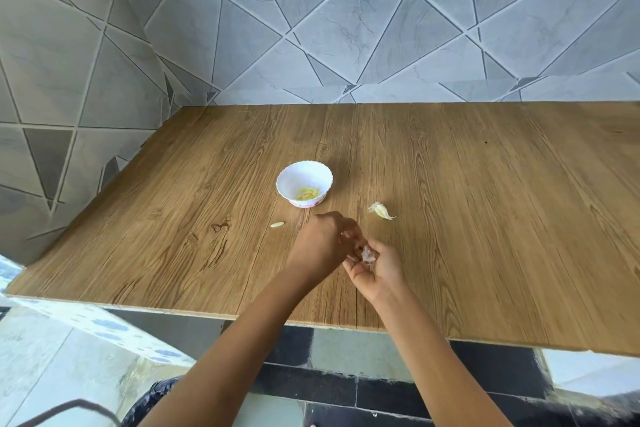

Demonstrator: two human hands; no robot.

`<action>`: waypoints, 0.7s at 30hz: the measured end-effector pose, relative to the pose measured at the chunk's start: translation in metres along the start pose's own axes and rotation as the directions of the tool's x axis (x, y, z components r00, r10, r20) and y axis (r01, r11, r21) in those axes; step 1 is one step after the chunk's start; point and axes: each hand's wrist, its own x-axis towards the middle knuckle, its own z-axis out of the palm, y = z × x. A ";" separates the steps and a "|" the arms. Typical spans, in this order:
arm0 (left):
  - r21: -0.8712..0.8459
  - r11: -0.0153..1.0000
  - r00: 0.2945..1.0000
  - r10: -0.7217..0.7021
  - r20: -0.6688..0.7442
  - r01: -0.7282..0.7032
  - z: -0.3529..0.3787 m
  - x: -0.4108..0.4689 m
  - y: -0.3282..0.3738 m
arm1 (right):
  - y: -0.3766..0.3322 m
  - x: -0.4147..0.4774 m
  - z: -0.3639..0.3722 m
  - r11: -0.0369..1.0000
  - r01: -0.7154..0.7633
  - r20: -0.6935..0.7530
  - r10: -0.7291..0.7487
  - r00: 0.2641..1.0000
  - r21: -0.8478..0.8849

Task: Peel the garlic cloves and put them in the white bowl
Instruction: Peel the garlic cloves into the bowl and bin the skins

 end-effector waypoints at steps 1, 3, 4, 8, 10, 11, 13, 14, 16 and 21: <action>-0.041 0.999 1.000 -0.023 -0.021 0.022 -0.002 0.002 -0.007 | -0.001 0.001 -0.002 1.000 -0.009 0.025 0.008 1.000 0.019; -0.013 0.995 0.995 -0.095 -0.041 0.095 -0.004 0.004 -0.022 | -0.005 0.002 -0.008 0.999 -0.006 0.061 0.004 0.998 0.035; 0.025 0.990 0.990 -0.137 -0.033 0.138 -0.004 0.004 -0.030 | -0.007 0.003 -0.011 1.000 0.002 0.067 -0.003 0.998 0.026; 0.118 0.972 0.977 -0.209 0.040 0.203 0.005 0.004 -0.048 | -0.008 0.005 -0.018 0.999 0.036 0.067 -0.034 0.997 -0.029; 0.152 0.970 0.977 -0.202 0.069 0.190 0.011 0.003 -0.049 | -0.008 0.006 -0.019 0.999 0.043 0.068 -0.041 0.997 -0.033; 0.186 0.966 0.978 -0.195 0.075 0.178 0.014 0.003 -0.048 | -0.008 0.007 -0.020 0.998 0.046 0.067 -0.044 0.997 -0.034; 0.262 0.952 0.982 -0.179 0.063 0.157 0.019 0.004 -0.045 | -0.008 0.008 -0.020 0.998 0.051 0.065 -0.049 0.997 -0.035; 0.296 0.944 0.984 -0.169 0.061 0.144 0.020 0.004 -0.043 | -0.008 0.008 -0.020 0.998 0.057 0.063 -0.055 0.997 -0.033; 0.342 0.932 0.987 -0.148 0.068 0.116 0.022 0.004 -0.042 | -0.009 0.009 -0.020 0.997 0.063 0.059 -0.060 0.996 -0.042; -0.055 0.993 0.994 -0.107 0.021 0.108 0.010 0.004 -0.050 | -0.007 0.007 -0.017 0.997 0.050 0.047 -0.047 0.998 -0.058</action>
